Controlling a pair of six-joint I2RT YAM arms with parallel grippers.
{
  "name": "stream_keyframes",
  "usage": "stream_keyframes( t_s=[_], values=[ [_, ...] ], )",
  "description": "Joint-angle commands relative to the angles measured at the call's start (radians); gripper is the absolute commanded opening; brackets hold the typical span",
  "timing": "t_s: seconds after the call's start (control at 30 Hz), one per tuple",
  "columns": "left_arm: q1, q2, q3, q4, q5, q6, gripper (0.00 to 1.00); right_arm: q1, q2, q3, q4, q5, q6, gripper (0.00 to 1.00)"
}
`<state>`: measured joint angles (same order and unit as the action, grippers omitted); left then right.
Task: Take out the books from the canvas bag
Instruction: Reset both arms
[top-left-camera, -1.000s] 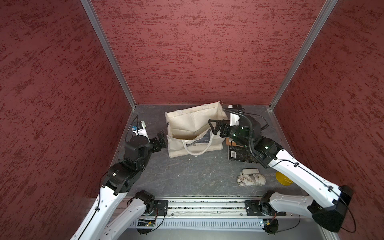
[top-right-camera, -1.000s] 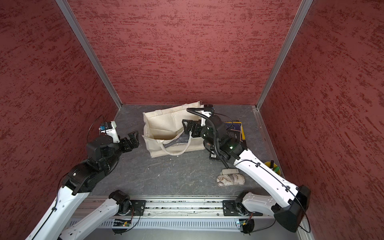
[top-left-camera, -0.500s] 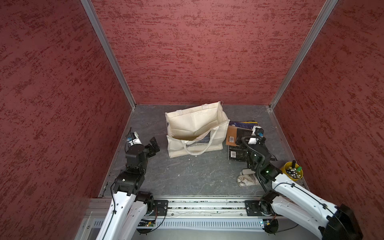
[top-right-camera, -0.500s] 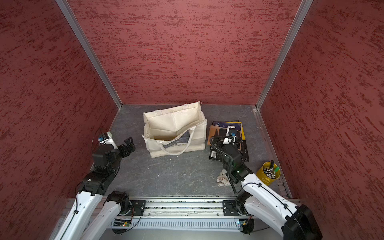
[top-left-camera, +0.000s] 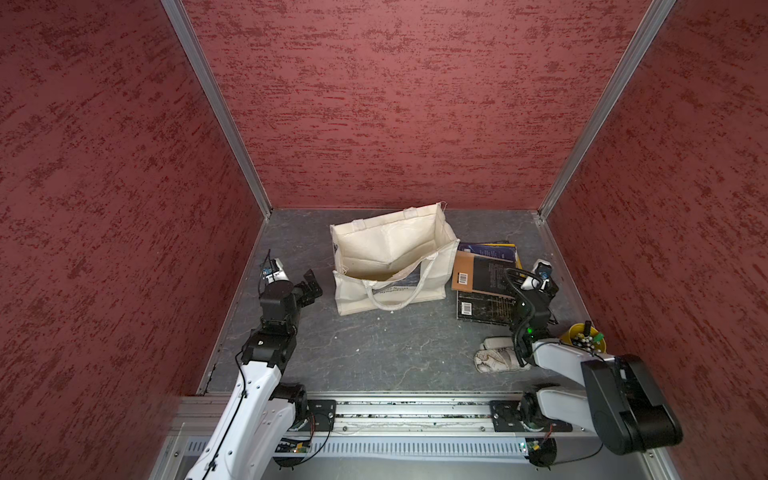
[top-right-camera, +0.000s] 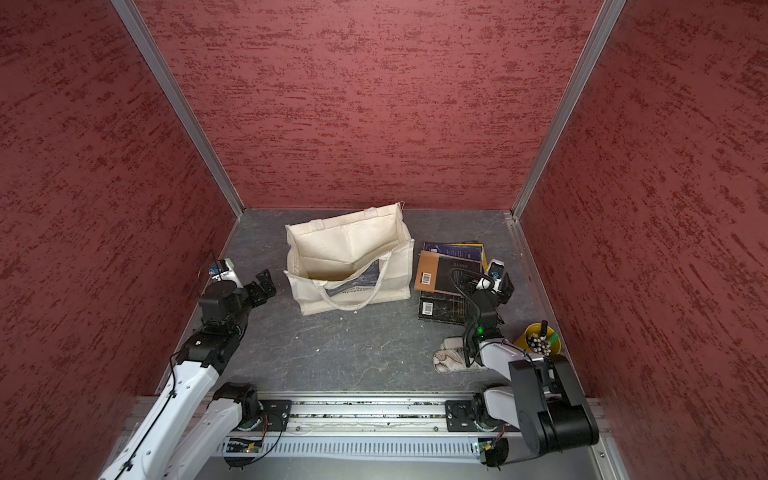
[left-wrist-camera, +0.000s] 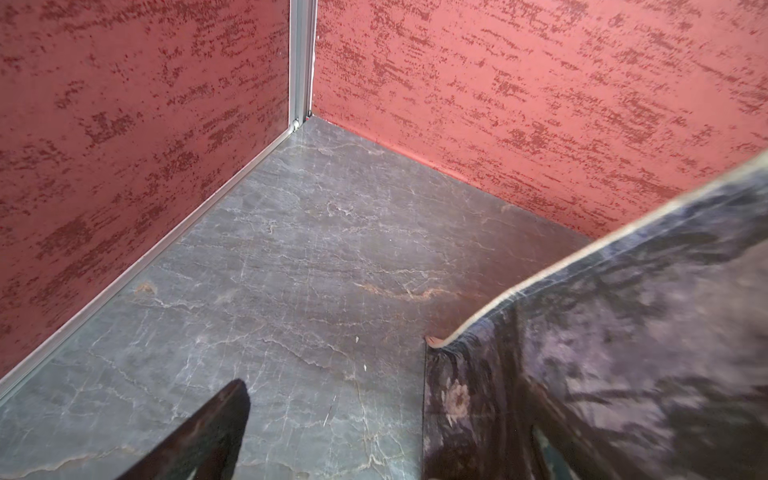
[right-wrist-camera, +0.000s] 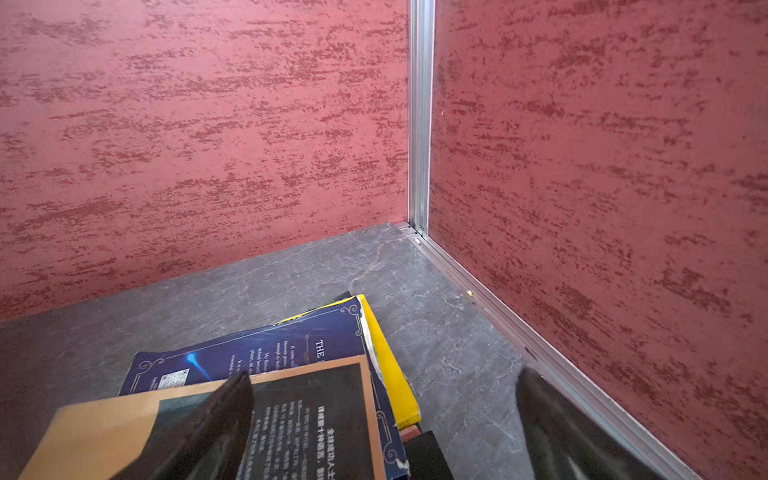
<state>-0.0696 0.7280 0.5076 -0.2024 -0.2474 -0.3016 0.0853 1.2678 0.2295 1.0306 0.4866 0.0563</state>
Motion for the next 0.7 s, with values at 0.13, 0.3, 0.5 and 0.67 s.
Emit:
stream_keyframes(
  t_s=[0.13,0.3,0.5,0.67],
  values=[
    [0.065,0.169,-0.034,0.221,0.056,0.065,1.0,-0.084,0.01,0.015,0.118,-0.129,0.023,0.99],
    [0.129,0.244,-0.088,0.37,0.102,0.081,1.0,-0.085,0.038,-0.015,0.08,-0.172,-0.004,0.99],
    [0.18,0.338,-0.119,0.539,0.155,0.112,1.0,-0.111,0.165,-0.072,0.326,-0.271,0.01,0.99],
    [0.195,0.466,-0.141,0.731,0.22,0.168,1.0,-0.11,0.273,-0.109,0.482,-0.247,0.016,0.99]
  ],
)
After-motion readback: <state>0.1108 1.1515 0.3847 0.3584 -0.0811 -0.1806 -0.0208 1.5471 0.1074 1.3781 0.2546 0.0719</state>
